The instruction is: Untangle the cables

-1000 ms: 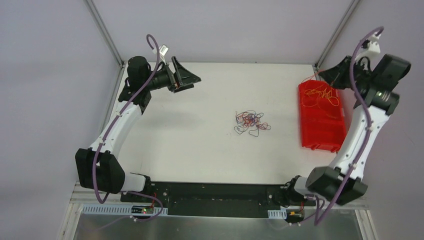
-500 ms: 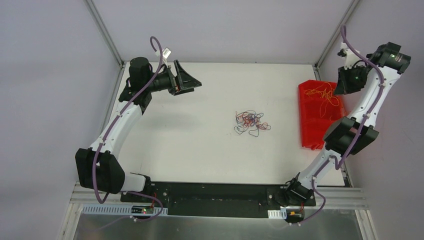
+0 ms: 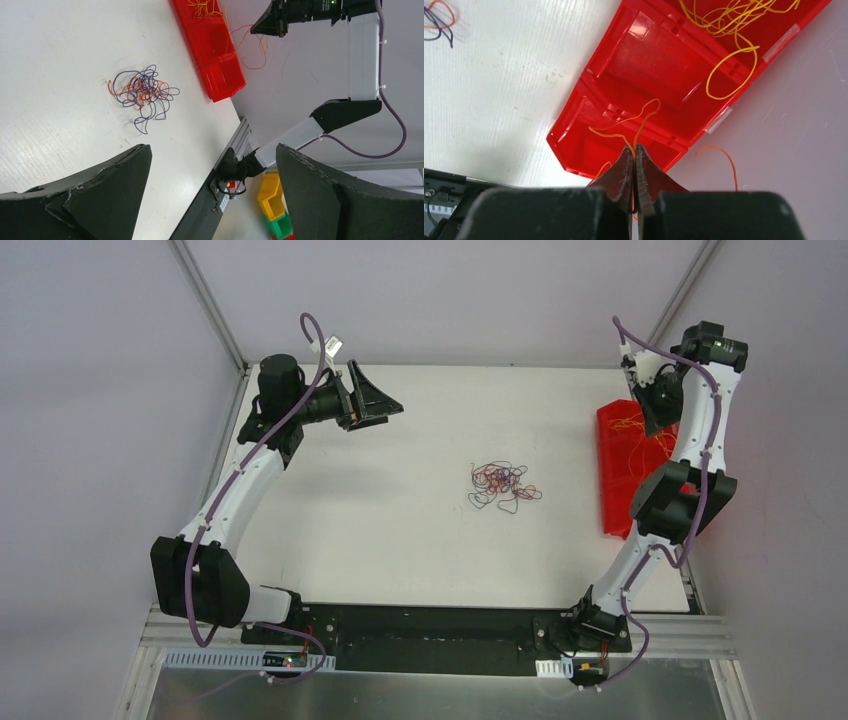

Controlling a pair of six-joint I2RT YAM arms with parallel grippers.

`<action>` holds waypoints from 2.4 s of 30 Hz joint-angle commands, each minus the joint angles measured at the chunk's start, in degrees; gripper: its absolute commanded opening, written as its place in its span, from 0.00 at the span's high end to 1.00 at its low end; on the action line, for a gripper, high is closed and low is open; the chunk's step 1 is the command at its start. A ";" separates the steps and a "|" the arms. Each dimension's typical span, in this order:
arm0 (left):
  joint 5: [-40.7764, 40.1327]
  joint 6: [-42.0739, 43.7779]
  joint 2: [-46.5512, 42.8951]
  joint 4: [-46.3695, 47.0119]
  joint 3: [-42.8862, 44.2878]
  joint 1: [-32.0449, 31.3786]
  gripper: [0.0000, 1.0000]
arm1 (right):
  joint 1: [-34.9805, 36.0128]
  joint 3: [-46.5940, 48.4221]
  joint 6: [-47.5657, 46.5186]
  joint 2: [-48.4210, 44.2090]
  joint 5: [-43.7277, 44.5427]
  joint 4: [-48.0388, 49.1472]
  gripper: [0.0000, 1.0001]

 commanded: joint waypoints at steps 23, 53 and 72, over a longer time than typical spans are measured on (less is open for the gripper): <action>1.73 0.95 0.06 0.58 1.77 -0.31 0.01 | 1.04 -3.63 7.55 4.72 -5.18 7.86 1.00; 1.98 1.47 0.38 0.44 1.61 -0.33 0.01 | -2.00 -10.80 14.06 2.54 8.23 21.48 1.00; 1.84 2.64 -0.91 -0.78 1.25 -0.31 0.01 | 3.21 -14.55 20.31 5.13 5.52 25.86 1.00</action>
